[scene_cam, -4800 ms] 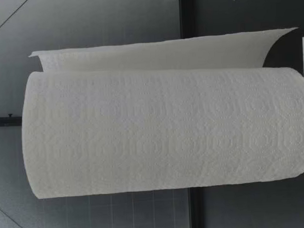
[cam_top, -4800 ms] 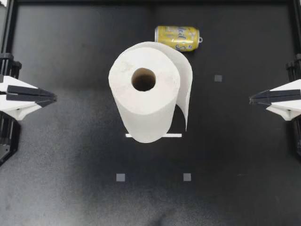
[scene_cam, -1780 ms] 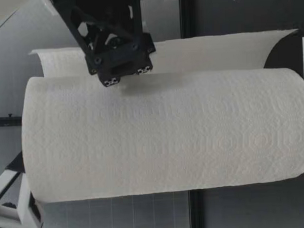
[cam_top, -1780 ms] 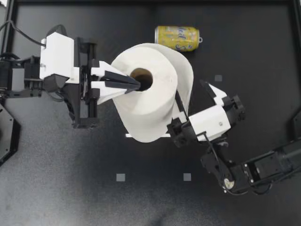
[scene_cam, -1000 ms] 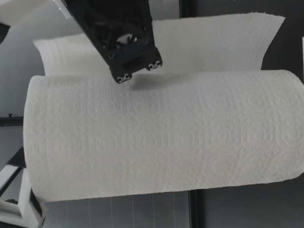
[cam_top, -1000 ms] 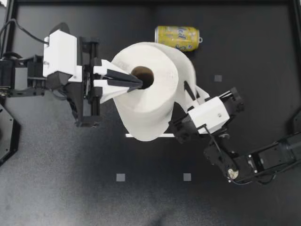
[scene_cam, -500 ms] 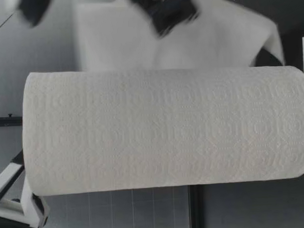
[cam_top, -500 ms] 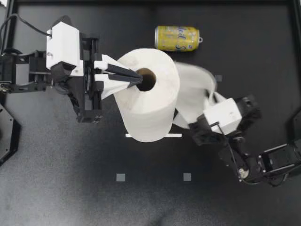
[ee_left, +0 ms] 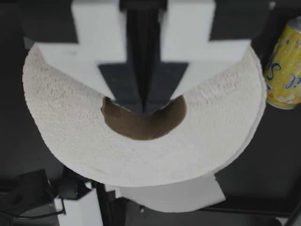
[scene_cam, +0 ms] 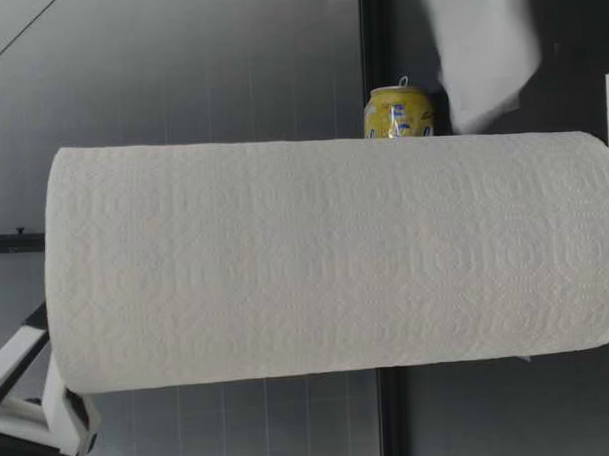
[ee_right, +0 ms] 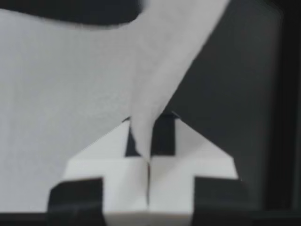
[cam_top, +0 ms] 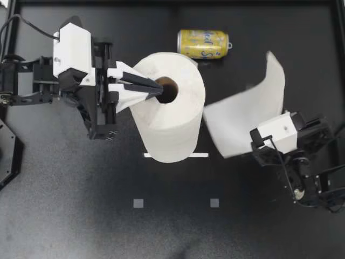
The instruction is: Pick up a piece of paper towel and place it on the spilled liquid.
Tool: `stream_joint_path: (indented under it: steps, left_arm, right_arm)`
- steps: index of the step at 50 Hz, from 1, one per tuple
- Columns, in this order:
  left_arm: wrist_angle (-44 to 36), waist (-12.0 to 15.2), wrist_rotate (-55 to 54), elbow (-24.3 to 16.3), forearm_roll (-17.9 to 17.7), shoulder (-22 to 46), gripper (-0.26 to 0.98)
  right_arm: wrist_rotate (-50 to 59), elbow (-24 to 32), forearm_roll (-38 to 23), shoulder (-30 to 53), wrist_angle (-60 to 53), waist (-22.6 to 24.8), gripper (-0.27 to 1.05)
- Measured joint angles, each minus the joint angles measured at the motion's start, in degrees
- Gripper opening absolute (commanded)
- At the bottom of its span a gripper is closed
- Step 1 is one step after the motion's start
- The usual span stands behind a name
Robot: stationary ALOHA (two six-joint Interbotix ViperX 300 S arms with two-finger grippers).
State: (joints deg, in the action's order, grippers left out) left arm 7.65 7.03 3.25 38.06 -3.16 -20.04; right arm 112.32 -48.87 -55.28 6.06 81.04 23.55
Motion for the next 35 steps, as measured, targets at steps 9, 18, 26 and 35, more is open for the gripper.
stream_joint_path:
  steps: [9, 18, 26, 35]
  left_arm:
    - [-0.4, 0.0, 0.0, 0.0, -0.4, 0.0, 0.12]
    - [-3.5, 0.0, 0.2, 0.0, -0.6, 0.4, 0.12]
    - [-8.5, 0.1, 0.7, 1.1, -0.6, 0.4, 0.12]
    - [-14.2, 0.1, 0.8, 1.8, -0.6, -0.9, 0.12]
  right_arm:
    - [-1.9, -1.4, -3.3, -3.5, -0.8, 0.0, -0.17]
    - [-0.5, -6.0, -10.5, -10.3, -12.7, -6.3, -0.17]
    - [0.2, -11.4, -17.0, -17.0, -24.2, -17.1, -0.17]
    - [-1.8, -14.4, -25.1, -21.2, -39.4, -32.6, -0.17]
